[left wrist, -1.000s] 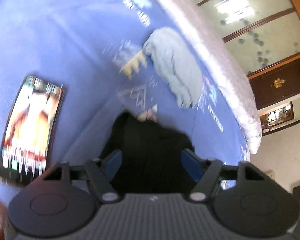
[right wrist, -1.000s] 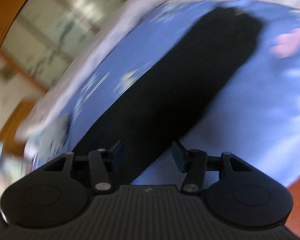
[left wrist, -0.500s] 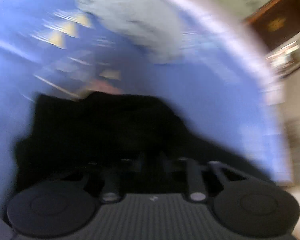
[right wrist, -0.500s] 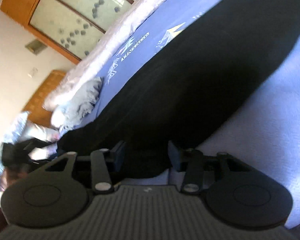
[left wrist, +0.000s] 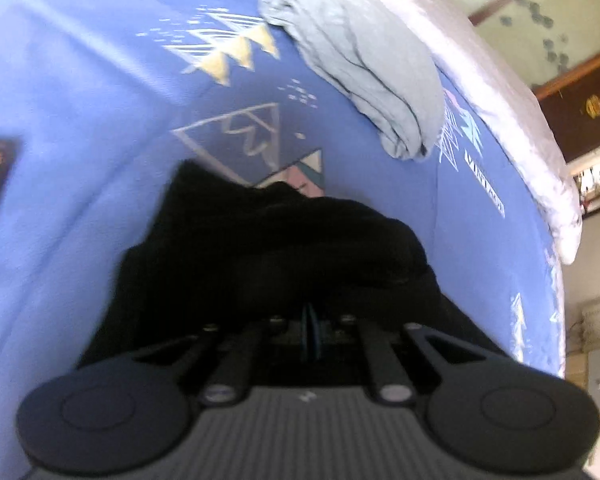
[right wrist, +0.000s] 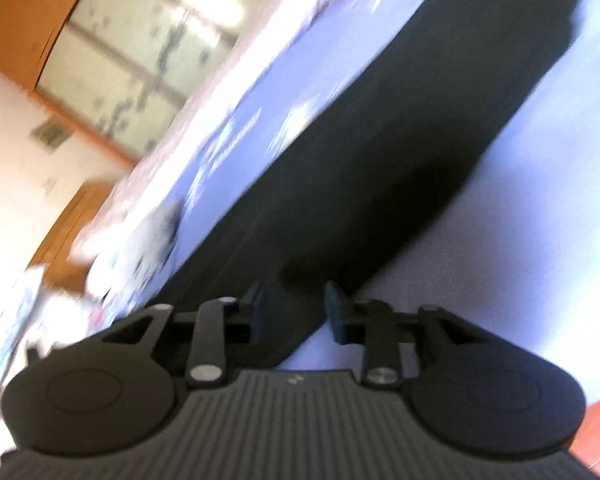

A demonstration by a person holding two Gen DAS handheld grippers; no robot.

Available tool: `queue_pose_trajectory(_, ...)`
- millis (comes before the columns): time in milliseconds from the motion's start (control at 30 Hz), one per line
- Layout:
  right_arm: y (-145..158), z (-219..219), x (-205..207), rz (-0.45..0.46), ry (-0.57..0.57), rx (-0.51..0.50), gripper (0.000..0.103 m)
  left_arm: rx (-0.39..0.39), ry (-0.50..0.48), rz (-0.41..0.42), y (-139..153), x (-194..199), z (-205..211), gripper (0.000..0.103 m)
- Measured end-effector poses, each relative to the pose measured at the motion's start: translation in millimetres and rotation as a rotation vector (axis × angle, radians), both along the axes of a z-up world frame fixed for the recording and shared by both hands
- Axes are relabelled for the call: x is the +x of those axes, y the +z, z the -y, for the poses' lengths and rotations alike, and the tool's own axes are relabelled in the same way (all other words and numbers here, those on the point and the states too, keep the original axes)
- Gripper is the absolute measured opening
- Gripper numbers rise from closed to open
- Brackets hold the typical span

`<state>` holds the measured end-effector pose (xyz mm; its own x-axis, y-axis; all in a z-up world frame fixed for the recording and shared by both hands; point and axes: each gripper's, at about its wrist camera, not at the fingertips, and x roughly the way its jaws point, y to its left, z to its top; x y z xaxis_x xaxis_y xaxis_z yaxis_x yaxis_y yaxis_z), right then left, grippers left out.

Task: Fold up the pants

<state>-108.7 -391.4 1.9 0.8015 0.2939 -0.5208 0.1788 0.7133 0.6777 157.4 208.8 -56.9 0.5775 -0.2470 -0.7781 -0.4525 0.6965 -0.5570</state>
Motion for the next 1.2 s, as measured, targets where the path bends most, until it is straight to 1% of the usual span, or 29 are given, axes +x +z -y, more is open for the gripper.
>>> queue_pose_trajectory(67,4.1,37.7,-6.0,0.005,-0.123,-0.004,0.040,-0.065,-0.007,0.026,9.6,-15.2,-5.3,0.012)
queue_pose_trajectory(100,5.5,55.5,-8.3,0.007,-0.188,-0.004,0.041,-0.075,-0.023,0.047,15.2,-25.3,-5.4,0.013)
queue_pose_trajectory(167,7.5,82.2,-8.9,0.020,-0.290,-0.008,0.047,-0.043,-0.062,0.072,27.0,-39.2,2.3,0.014)
queue_pose_trajectory(200,7.7,93.8,-6.7,0.021,-0.338,-0.012,0.051,-0.013,-0.086,0.079,32.5,-45.2,8.9,0.014)
queue_pose_trajectory(233,6.5,104.1,-2.3,0.013,-0.375,-0.010,0.052,0.015,-0.106,0.080,35.9,-47.3,16.0,0.014)
queue_pose_trajectory(333,-0.4,124.7,17.1,-0.007,-0.412,0.008,0.052,0.120,-0.173,0.056,43.2,-54.5,42.5,0.014)
queue_pose_trajectory(367,-2.9,128.0,26.3,-0.017,-0.414,0.003,0.052,0.143,-0.198,0.047,43.4,-55.7,51.7,0.014)
queue_pose_trajectory(433,-8.8,124.6,51.4,-0.062,-0.433,-0.029,0.050,0.167,-0.253,0.028,42.6,-56.6,69.7,0.014)
queue_pose_trajectory(467,-13.5,133.5,54.0,-0.066,-0.447,-0.040,0.050,0.179,-0.280,0.019,41.3,-54.6,79.2,0.014)
queue_pose_trajectory(533,-18.8,139.4,64.4,-0.034,-0.466,-0.036,0.050,0.193,-0.321,0.007,38.6,-52.7,94.8,0.014)
queue_pose_trajectory(633,-21.3,151.9,76.7,-0.028,-0.484,0.013,0.051,0.196,-0.371,-0.008,33.3,-47.2,113.4,0.014)
queue_pose_trajectory(700,-21.8,157.2,84.3,-0.038,-0.469,0.066,0.051,0.194,-0.390,-0.019,30.0,-45.8,121.9,0.014)
queue_pose_trajectory(733,-22.9,158.8,88.9,-0.043,-0.450,0.109,0.047,0.191,-0.395,-0.024,28.2,-44.9,123.5,0.014)
queue_pose_trajectory(767,-24.6,159.9,94.6,-0.062,-0.427,0.150,0.040,0.187,-0.399,-0.029,26.6,-44.7,125.7,0.014)
queue_pose_trajectory(800,-25.8,159.1,99.6,-0.099,-0.408,0.171,0.015,0.185,-0.399,-0.032,24.3,-43.5,125.8,0.014)
queue_pose_trajectory(833,-24.1,155.7,100.2,-0.123,-0.409,0.159,0.015,0.183,-0.400,-0.033,23.5,-44.2,125.6,0.014)
queue_pose_trajectory(867,-17.2,149.1,98.7,-0.115,-0.412,0.115,0.015,0.181,-0.401,-0.033,23.7,-46.6,124.9,0.014)
queue_pose_trajectory(900,-7.3,139.9,96.5,-0.080,-0.401,0.077,0.015,0.182,-0.401,-0.031,24.5,-49.7,123.7,0.014)
queue_pose_trajectory(967,11.1,122.1,92.9,0.003,-0.357,0.056,0.014,0.196,-0.398,-0.030,27.5,-55.0,121.3,0.015)
queue_pose_trajectory(1067,43.4,84.2,85.8,0.126,-0.252,-0.005,0.014,0.222,-0.391,-0.025,29.0,-60.6,116.7,0.018)
queue_pose_trajectory(1133,60.8,49.8,81.5,0.182,-0.154,-0.043,0.014,0.204,-0.380,-0.017,30.1,-62.7,113.0,0.019)
queue_pose_trajectory(1200,72.0,3.0,79.7,0.220,-0.032,-0.098,0.014,0.189,-0.377,-0.009,29.9,-65.1,111.2,0.019)
